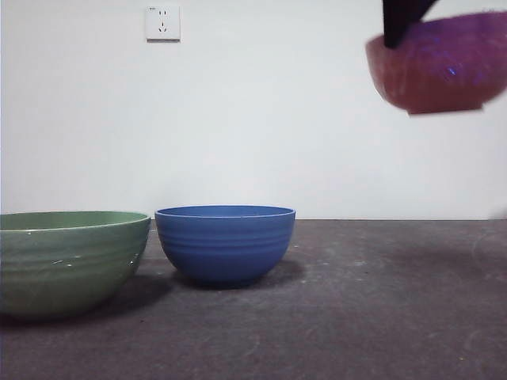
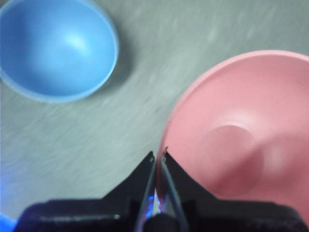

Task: Pick up the green bowl on the top,put the green bowl on the left,pick up the red bowl in the middle,put the red bowl on the right

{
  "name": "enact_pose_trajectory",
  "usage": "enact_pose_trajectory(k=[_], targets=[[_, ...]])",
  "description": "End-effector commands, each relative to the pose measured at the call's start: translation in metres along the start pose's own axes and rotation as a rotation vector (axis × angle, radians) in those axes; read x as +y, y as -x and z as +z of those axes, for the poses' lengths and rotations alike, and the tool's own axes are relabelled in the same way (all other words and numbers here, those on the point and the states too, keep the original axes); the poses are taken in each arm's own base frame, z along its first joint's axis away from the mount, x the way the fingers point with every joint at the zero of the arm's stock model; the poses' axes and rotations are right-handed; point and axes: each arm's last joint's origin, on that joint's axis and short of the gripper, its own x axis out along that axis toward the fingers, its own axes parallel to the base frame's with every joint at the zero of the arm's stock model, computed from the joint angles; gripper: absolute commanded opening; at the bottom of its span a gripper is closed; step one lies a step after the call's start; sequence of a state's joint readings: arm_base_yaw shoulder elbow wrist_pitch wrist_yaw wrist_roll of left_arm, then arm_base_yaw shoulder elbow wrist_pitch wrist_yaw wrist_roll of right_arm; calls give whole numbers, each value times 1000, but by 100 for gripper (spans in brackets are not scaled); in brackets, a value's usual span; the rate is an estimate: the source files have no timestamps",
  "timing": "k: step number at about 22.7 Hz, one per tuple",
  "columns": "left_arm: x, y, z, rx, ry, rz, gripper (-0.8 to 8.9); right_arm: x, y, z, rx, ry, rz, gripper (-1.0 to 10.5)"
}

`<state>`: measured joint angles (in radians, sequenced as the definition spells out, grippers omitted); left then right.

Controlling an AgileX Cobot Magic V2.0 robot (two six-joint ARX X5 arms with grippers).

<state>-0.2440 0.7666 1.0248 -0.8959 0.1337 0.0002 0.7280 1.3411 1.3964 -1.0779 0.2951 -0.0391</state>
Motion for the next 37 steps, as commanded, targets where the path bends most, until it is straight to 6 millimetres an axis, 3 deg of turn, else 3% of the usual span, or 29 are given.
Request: enact_pose_trajectory(k=[1, 6, 14, 15, 17, 18, 21, 23, 25, 26, 27, 28, 32, 37], targets=[[0, 0, 0, -3, -5, 4, 408, 11, -28, -13, 25, -78, 12, -12], [0, 0, -1, 5, 0, 4, 408, 32, -84, -32, -43, -103, 99, -12], [0, 0, -2, 12, 4, 3, 408, 49, -130, -34, 29, -73, 195, 10], [0, 0, -2, 12, 4, 3, 408, 49, -131, -34, 28, -73, 196, 56], [0, 0, -2, 11, 4, 3, 407, 49, -130, -33, 19, -75, 196, 285], [0, 0, -2, 11, 4, 3, 408, 48, -129, -33, 13, -74, 194, 309], [0, 0, -1, 5, 2, 3, 408, 41, -108, -28, -90, -84, 190, 307], [0, 0, 1, -18, -2, 1, 407, 31, -80, -23, -234, -96, 176, 306], [0, 0, 5, -55, -10, 0, 396, 15, -47, -23, -384, -115, 132, 227], [0, 0, 7, -78, -13, -2, 295, 6, -31, -25, -451, -122, 113, 153], [0, 0, 9, -100, -17, -3, 120, -3, -16, -29, -509, -144, 91, 72], [0, 0, 11, -122, -22, -3, -32, -13, -3, -34, -556, -176, 67, -14], [1, -7, 7, -187, -37, 5, -8, -41, 33, -69, -685, -288, -44, -16], [3, -17, -30, -253, -45, 4, -8, -41, 34, -125, -788, -359, -145, -16]])
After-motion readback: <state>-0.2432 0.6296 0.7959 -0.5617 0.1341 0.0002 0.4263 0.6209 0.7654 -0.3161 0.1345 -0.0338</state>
